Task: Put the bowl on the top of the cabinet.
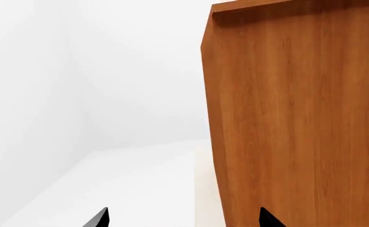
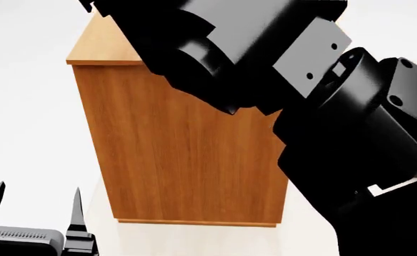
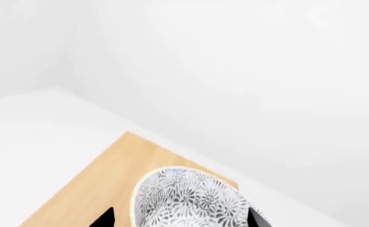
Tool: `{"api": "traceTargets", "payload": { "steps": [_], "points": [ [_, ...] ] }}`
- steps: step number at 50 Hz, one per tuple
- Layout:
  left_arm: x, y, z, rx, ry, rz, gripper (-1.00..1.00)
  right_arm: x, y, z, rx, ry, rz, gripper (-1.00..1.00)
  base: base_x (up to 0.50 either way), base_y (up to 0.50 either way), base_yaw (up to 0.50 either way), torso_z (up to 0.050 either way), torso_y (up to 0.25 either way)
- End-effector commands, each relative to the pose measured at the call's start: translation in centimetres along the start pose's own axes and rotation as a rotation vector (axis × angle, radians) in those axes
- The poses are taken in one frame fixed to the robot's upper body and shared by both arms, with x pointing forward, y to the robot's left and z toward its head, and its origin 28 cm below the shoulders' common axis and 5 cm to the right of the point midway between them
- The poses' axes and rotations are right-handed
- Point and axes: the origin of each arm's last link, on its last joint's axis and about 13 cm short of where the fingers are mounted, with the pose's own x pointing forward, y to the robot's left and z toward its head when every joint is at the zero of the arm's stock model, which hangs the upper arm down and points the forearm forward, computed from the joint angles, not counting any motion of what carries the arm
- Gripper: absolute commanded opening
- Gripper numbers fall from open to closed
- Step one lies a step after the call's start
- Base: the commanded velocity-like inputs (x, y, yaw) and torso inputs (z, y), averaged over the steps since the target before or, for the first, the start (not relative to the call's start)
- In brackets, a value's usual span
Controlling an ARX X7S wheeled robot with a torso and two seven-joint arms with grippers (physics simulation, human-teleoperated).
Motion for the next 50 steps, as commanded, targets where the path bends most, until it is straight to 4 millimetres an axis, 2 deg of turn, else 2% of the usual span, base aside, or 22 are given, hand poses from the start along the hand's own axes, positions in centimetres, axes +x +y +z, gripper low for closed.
{"api": "traceTargets", "payload": {
  "steps": [1, 13, 25, 36, 42, 50],
  "points": [
    [0.0, 0.0, 0.0, 0.0, -0.002, 0.0, 1.0, -1.3, -1.3, 1.3, 0.003, -0.038, -0.022, 1.0, 0.0, 0.0, 0.0, 0.0, 0.0],
    [-0.1, -0.1, 0.1, -0.001, -0.006, -0.003, 1.0, -3.1, -2.4, 2.7, -0.002, -0.075, -0.034, 1.0, 0.0, 0.0, 0.0, 0.0, 0.0],
    [-0.1, 0.0, 0.3, -0.003, -0.01, -0.001, 1.0, -6.6, -4.4, 4.8, -0.011, -0.168, -0.094, 1.0, 0.0, 0.0, 0.0, 0.0, 0.0],
    [-0.1, -0.1, 0.6, 0.001, -0.019, -0.005, 1.0, -10.7, -5.9, 2.7, -0.023, -0.218, -0.182, 1.0, 0.0, 0.0, 0.0, 0.0, 0.0],
    [-0.1, -0.2, 0.8, 0.004, -0.022, -0.004, 1.0, -13.6, -5.2, -0.1, -0.07, -0.266, -0.171, 1.0, 0.0, 0.0, 0.0, 0.0, 0.0],
    [-0.1, -0.1, 0.9, 0.005, -0.026, 0.0, 1.0, -14.7, -5.6, -3.7, -0.059, -0.249, -0.193, 1.0, 0.0, 0.0, 0.0, 0.0, 0.0]
  ]
}}
